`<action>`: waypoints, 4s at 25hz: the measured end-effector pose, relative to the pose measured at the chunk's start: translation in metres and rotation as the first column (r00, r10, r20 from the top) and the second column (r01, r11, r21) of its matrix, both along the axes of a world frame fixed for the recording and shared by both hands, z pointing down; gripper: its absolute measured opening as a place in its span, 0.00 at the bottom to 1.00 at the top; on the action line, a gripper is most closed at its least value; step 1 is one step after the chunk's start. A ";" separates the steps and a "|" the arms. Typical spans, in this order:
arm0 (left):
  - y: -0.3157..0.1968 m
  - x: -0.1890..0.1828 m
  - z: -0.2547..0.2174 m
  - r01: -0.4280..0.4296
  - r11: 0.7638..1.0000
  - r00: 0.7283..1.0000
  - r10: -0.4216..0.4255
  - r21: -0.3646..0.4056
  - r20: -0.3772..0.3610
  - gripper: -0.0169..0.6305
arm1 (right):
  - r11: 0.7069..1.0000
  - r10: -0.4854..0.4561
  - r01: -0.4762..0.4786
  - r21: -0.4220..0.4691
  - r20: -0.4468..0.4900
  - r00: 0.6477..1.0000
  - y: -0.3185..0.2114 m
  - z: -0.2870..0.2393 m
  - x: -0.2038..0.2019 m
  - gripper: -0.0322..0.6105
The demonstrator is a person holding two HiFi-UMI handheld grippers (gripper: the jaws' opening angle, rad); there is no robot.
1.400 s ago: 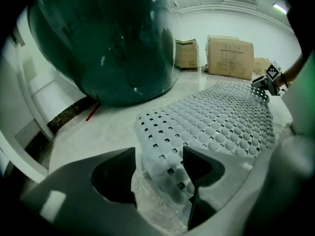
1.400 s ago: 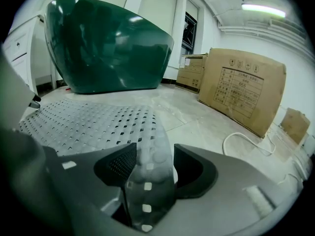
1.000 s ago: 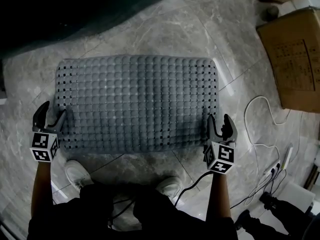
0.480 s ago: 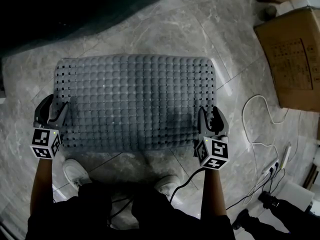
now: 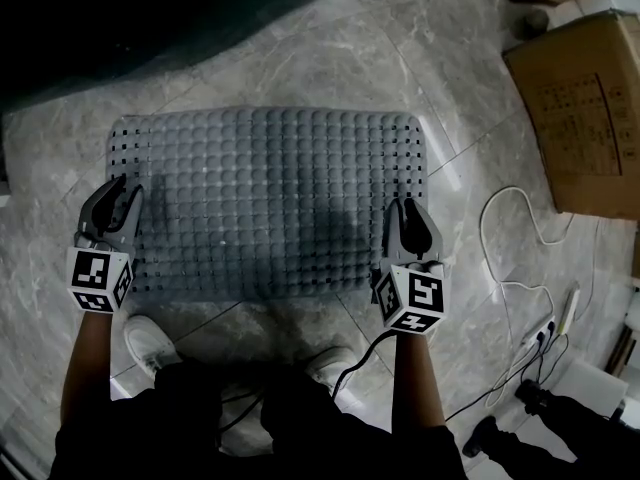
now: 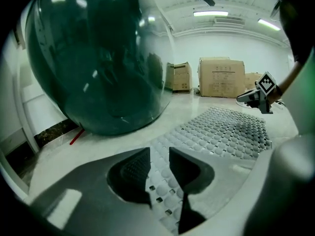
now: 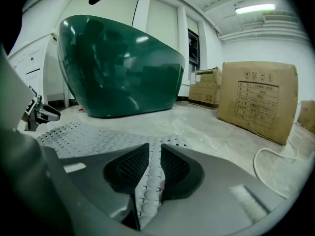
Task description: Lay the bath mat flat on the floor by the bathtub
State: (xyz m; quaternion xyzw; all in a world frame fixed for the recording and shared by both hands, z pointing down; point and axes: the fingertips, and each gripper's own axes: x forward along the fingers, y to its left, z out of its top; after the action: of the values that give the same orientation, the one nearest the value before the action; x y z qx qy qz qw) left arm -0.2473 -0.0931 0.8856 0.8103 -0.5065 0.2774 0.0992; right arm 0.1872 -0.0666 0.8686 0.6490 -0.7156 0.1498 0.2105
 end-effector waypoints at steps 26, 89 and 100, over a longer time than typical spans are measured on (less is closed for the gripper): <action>-0.017 0.060 -0.023 -0.065 0.995 0.994 0.071 0.072 -0.079 0.03 | 0.996 -0.044 0.037 0.079 0.092 0.995 -0.012 -0.027 -0.043 0.09; -0.019 0.112 -0.471 0.020 0.991 0.986 0.003 0.135 -0.169 0.03 | 0.980 -0.061 0.049 0.195 0.060 0.996 -0.018 -0.481 -0.069 0.09; -0.014 0.139 -0.593 0.002 0.989 0.979 0.028 0.149 -0.200 0.03 | 0.973 -0.079 0.056 0.226 0.093 0.993 -0.015 -0.601 -0.082 0.09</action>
State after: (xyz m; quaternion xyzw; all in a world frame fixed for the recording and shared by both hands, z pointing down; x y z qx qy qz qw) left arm -0.1085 -0.1070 0.2927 0.8427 -0.5078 0.1560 0.0878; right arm 0.1053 -0.0818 0.2676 0.6353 -0.7593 0.0941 0.1047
